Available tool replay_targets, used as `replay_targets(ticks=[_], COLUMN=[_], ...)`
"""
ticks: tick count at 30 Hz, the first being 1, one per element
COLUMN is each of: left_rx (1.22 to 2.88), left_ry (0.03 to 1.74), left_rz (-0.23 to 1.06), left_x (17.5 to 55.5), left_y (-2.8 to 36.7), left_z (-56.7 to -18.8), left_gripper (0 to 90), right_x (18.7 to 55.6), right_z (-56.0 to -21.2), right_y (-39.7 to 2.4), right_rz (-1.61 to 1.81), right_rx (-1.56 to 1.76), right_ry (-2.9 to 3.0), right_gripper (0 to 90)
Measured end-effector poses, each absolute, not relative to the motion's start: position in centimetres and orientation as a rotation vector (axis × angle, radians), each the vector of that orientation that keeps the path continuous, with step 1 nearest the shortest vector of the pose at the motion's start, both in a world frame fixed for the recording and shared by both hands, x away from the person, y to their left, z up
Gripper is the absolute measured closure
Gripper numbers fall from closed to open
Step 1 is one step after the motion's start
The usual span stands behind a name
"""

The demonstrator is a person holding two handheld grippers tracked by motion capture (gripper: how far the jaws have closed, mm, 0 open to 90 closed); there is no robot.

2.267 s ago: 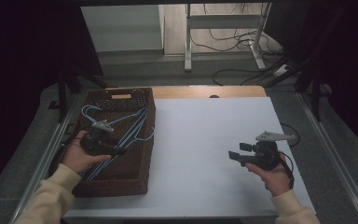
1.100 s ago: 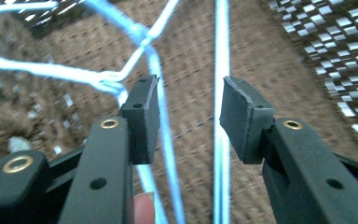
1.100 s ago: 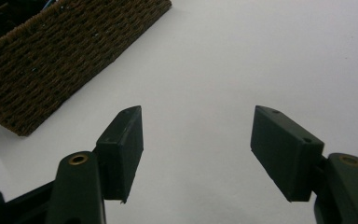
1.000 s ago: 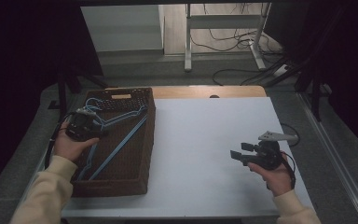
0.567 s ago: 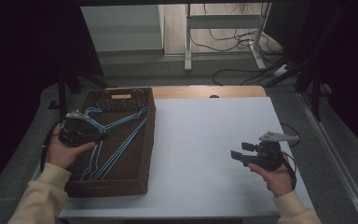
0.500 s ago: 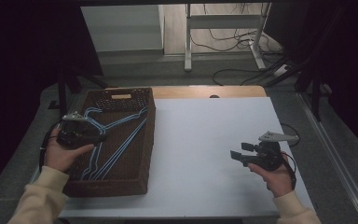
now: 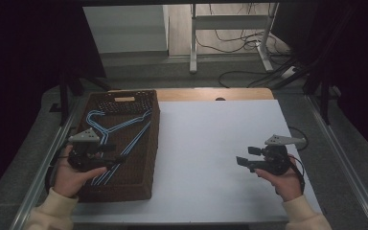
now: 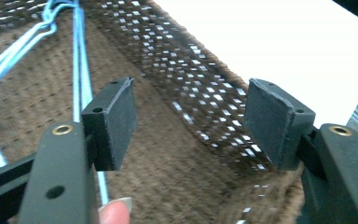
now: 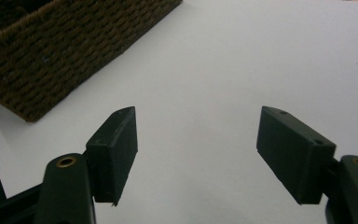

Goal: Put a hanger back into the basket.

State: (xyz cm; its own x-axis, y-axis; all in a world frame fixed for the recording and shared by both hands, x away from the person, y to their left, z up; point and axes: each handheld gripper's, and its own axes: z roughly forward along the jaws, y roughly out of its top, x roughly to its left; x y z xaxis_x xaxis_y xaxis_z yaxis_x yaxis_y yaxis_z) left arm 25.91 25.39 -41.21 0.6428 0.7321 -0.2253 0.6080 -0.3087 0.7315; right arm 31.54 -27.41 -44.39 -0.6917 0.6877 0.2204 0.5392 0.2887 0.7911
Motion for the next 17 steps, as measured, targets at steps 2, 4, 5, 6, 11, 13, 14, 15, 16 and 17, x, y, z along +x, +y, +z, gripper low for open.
replay_targets(ticks=[2, 4, 5, 6, 11, 13, 14, 15, 16, 17], left_rx=[2.025, 2.02, 2.017, 2.013, 2.02, 2.023, 2.023, 2.024, 2.023, 2.022], left_ry=[1.026, 1.006, 0.997, 0.992, 0.983, 0.986, 0.986, 0.985, 0.985, 0.986], left_rz=[0.188, 0.178, 0.174, 0.173, 0.161, 0.164, 0.164, 0.168, 0.171, 0.173], left_x=[25.3, 24.8, 24.7, 24.5, 24.2, 24.2, 24.2, 24.1, 24.1, 24.0], left_y=[24.8, 24.3, 24.1, 23.9, 23.3, 23.2, 23.2, 23.0, 23.0, 23.0], left_z=[-41.3, -41.3, -41.4, -41.4, -41.6, -41.7, -41.7, -41.7, -41.7, -41.7], left_gripper=[32.5, 31.7, 31.3, 31.1, 30.9, 30.8, 30.7, 30.6, 30.5, 30.4], right_x=[31.5, 31.4, 31.4, 31.3, 31.2, 31.3, 31.3, 31.3, 31.4, 31.5], right_z=[-44.4, -44.5, -44.5, -44.5, -44.5, -44.4, -44.4, -44.3, -44.3, -44.2], right_y=[-27.4, -27.3, -27.3, -27.2, -27.2, -27.3, -27.3, -27.4, -27.5, -27.5], right_rz=[1.34, 1.326, 1.317, 1.311, 1.307, 1.316, 1.316, 1.327, 1.33, 1.33], right_rx=[1.122, 1.096, 1.081, 1.071, 1.032, 1.03, 1.03, 1.026, 1.026, 1.026], right_ry=[2.404, 2.417, 2.423, 2.427, 2.428, 2.421, 2.421, 2.414, 2.408, 2.407], right_gripper=[28.6, 28.3, 28.2, 28.1, 27.9, 27.8, 27.8, 27.4, 27.2, 27.1])
